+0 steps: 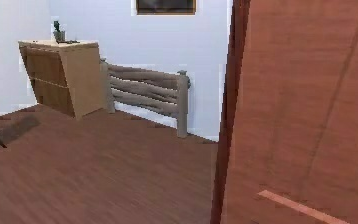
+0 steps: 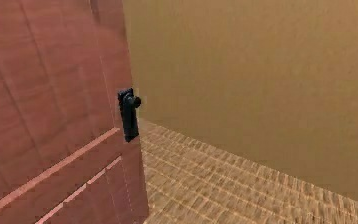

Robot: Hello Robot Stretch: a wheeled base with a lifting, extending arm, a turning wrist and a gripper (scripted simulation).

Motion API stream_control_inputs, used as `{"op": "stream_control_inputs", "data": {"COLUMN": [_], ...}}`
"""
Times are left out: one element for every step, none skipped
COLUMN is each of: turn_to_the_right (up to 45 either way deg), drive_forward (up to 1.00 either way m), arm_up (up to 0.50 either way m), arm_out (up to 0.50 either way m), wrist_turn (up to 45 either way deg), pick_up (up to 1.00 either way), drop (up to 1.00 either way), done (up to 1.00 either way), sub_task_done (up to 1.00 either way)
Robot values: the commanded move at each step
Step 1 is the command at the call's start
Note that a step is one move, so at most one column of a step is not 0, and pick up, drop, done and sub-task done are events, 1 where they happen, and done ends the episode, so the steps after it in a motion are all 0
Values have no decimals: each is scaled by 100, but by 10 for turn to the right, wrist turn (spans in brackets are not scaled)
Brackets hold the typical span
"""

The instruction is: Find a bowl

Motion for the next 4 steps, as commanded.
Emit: {"op": "stream_control_inputs", "data": {"turn_to_the_right": [-420,0,0,-60], "drive_forward": [0,100,100,0], "arm_up": [0,0,0,0], "arm_out": [0,0,0,0], "wrist_turn": [0,0,0,0], "pick_up": [0,0,0,0], "drop": [0,0,0,0], "done": [0,0,0,0], "sub_task_done": [0,0,0,0]}}
